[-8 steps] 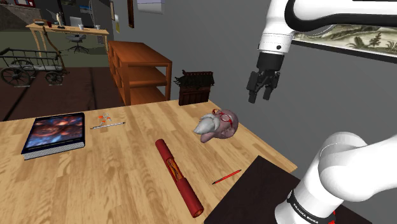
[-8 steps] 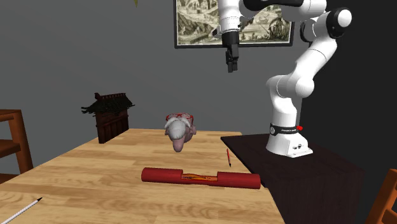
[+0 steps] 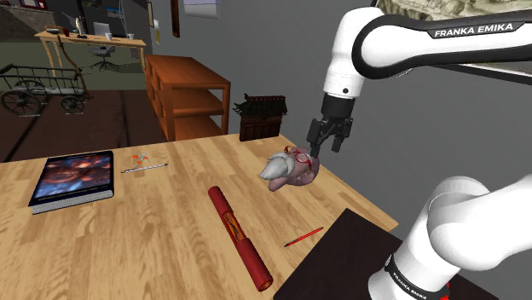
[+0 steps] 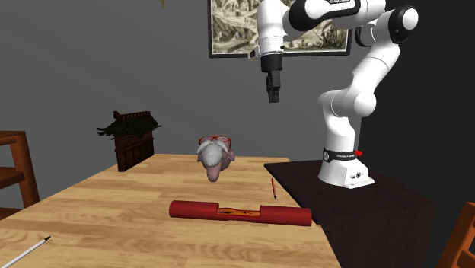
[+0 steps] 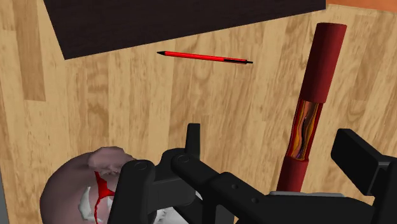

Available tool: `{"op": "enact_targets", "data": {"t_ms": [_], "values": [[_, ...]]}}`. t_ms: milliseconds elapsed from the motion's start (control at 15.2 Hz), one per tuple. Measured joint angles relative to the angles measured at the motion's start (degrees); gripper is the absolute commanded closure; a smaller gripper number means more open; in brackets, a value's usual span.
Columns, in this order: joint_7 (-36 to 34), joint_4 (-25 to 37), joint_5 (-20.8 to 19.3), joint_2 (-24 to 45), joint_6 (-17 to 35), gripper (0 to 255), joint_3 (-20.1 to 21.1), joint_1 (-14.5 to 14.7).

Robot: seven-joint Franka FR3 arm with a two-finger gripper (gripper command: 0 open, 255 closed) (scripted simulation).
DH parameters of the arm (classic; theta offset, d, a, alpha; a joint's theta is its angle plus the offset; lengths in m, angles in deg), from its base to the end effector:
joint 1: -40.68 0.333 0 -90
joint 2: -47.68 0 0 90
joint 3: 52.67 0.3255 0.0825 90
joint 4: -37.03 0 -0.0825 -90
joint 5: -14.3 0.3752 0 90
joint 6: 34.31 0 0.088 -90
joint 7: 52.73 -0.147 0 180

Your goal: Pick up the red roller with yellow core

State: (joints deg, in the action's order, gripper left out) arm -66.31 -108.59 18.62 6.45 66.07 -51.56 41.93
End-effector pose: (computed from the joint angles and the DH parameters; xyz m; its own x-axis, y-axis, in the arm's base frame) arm 0.3084 0.0226 0.4662 0.9735 -0.2131 -0.0825 -0.2171 -0.9753 -0.0420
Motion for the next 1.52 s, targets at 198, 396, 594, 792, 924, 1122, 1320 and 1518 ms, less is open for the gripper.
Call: {"op": "enact_targets", "data": {"t_ms": [198,396,594,792,924,1122,1320,1518], "values": [[-2.43,-2.52,1.45,3.16,6.39,0,2.21,0.8],[-5.03,-4.58,2.87,7.16,13.19,0,4.6,1.71],[-7.4,-4.83,3.74,12.97,20.0,0,6.73,2.24],[-10.1,-5.49,4.34,18.86,27.24,0,9.05,2.84],[-12.24,-4.43,4.2,23.51,31.37,0,10.57,3.03],[-15.25,-3.21,3.1,30.16,37.45,0,12.33,2.95],[-19.21,-0.79,0.63,37.76,43.17,0,13.81,2.91],[-23.88,2.1,-3.05,44.87,47.74,0,14.37,3.34]]}}
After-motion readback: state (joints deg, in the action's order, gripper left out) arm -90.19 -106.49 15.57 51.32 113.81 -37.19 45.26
